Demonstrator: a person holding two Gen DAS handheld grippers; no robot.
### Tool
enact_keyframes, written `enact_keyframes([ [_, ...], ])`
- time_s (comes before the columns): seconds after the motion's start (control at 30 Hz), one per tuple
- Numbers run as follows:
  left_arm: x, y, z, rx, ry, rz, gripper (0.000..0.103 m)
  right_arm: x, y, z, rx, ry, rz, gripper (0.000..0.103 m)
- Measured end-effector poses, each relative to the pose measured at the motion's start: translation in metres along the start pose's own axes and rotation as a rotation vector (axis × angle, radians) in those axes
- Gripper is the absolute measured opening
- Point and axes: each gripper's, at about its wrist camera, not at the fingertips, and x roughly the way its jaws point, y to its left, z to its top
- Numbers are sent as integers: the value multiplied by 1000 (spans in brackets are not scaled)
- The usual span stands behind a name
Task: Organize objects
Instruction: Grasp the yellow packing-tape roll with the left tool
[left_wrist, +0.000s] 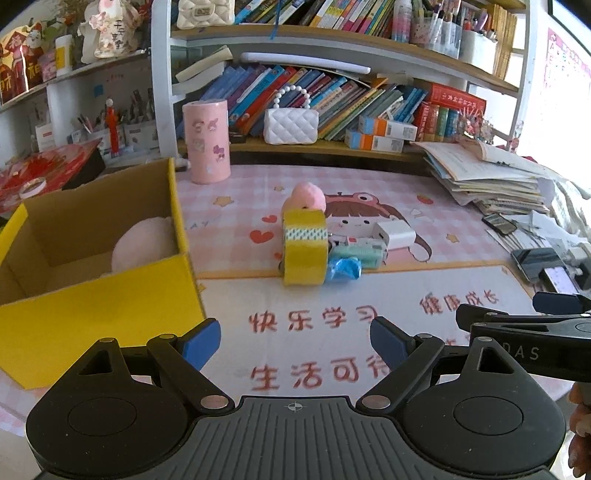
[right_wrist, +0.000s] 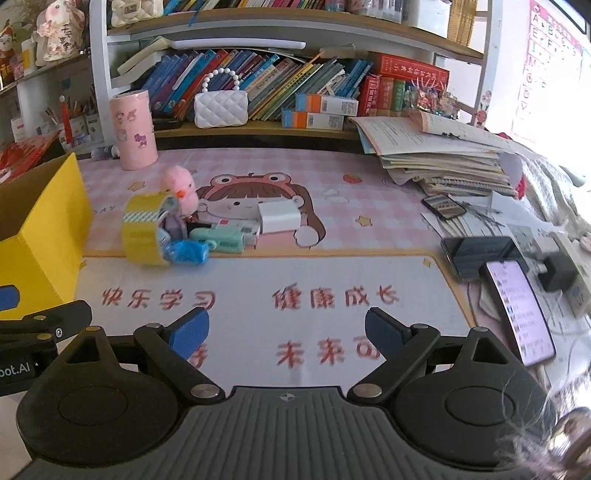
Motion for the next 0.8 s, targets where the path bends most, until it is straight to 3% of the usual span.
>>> enact_keyframes([
  [0.17, 13, -13, 14, -3, -11, 27, 89, 18, -14, 14, -15, -8, 29, 91],
  [0.4, 41, -29, 39, 23, -39, 96, 78, 42, -28, 31, -38, -25, 72, 91],
  [0.8, 107, -35, 62, 7, 42, 146, 69, 65, -42, 38, -91, -21, 128, 91],
])
